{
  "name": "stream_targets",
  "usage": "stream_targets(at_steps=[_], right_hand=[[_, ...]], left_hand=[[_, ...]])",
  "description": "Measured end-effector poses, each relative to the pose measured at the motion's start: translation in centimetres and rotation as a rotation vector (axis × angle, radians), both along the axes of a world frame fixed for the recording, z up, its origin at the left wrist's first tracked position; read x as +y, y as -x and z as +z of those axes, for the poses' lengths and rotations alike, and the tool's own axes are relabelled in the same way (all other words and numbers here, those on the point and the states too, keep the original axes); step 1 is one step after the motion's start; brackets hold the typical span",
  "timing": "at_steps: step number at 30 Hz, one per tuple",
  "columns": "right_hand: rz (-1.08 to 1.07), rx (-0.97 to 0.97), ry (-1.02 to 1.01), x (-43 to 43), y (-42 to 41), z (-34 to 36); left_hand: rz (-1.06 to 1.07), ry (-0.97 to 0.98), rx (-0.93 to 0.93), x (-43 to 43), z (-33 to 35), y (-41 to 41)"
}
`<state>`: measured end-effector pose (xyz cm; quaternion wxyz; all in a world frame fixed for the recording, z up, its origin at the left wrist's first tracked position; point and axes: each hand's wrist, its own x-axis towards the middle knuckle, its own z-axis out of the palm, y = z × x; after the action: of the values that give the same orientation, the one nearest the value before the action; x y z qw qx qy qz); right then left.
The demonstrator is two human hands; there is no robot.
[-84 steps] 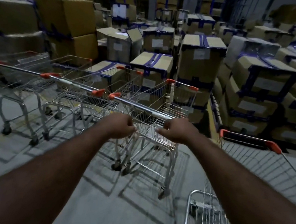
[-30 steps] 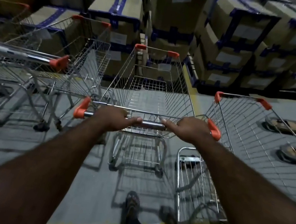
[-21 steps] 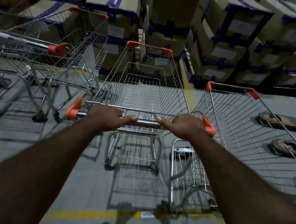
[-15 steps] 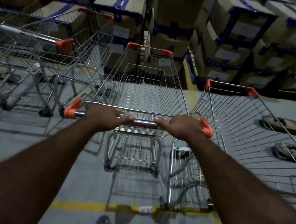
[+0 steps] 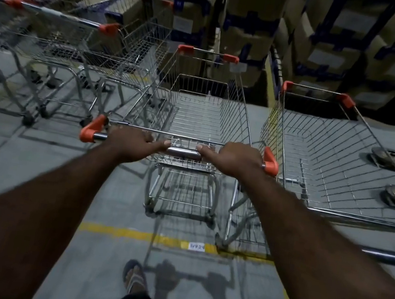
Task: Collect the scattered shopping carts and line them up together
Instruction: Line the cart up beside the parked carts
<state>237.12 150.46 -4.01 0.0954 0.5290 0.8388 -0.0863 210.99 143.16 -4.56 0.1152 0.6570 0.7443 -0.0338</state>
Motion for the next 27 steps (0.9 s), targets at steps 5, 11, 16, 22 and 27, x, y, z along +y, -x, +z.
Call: stream_targets(at_steps=[5, 11, 16, 22, 27], right_hand=[[-0.001, 0.002, -0.004, -2.6, -0.8, 0.1], [-0.01, 0.011, 0.02, -4.8, -1.0, 0.4], [-0.004, 0.005, -0.002, -6.2, -0.8, 0.3], [-0.003, 0.007, -0.009, -7.2, -1.0, -0.2], [-0.01, -0.007, -0.021, -8.1, -1.1, -0.2]], left_hand=[[-0.042, -0.051, -0.025, -2.9, 0.4, -0.9], [-0.064, -0.026, 0.02, -4.5, 0.6, -1.2], [-0.043, 0.012, -0.037, -5.4, 0.0, -0.4], [-0.026, 0.048, -0.016, -6.4, 0.0, -0.4], [-0.015, 0.061, -0.039, -7.3, -0.2, -0.6]])
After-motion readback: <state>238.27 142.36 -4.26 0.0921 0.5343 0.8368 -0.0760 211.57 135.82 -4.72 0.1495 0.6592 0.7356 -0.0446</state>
